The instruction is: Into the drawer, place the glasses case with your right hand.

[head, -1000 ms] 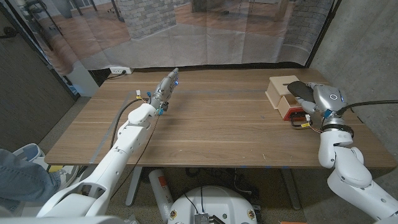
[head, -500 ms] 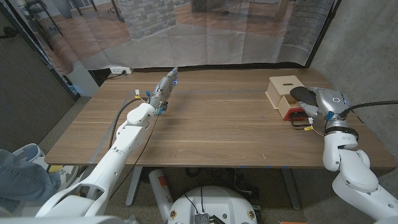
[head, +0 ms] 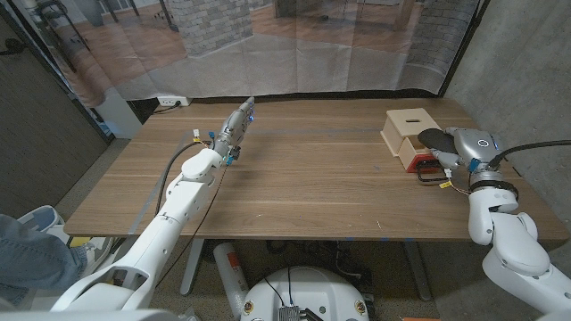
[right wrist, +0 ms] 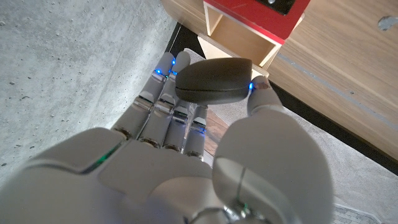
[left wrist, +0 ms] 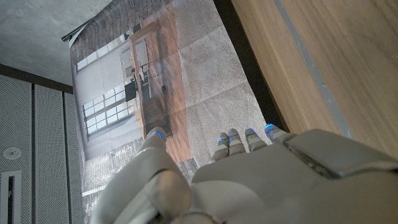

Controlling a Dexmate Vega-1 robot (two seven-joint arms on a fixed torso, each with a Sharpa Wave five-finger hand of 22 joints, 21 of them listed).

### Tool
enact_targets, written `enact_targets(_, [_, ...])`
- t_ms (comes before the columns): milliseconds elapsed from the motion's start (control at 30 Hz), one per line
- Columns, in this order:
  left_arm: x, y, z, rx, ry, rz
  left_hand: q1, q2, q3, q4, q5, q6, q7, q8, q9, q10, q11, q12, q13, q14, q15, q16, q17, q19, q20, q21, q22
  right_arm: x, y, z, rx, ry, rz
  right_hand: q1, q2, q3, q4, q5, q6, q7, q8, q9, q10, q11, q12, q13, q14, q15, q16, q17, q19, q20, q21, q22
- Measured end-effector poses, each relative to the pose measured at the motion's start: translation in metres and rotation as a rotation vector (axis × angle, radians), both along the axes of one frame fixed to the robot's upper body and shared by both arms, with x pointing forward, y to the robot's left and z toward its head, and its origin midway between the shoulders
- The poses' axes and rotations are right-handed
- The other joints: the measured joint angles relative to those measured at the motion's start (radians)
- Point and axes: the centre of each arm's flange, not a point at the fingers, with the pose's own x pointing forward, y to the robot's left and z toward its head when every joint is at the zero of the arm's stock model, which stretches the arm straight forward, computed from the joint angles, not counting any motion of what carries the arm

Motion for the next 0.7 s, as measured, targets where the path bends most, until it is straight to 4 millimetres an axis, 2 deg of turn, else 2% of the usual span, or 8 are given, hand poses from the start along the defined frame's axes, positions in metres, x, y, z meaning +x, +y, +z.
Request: enact_targets(700, [0.001,0.002,-0.009,-0.012,0.017,0.005,0.004,0.004,-0.004,-0.004,-0.004,0.0,0.0,0.0,0.0,0.0,0.0,0.0,0.0,0.0,0.0,0.0,0.0,0.0,0.0,0.0,0.0,0.004,-0.008,0.014,-0.067,0.087,-0.025,0.0,0.0,0.0,0.0,-0.001,0.004,-0.004,-0.001,0.001,0.0,0.0,-0.004,-0.001,0.007,0.0,-0.003,0.004,0.0,0.0,0.01,0.0])
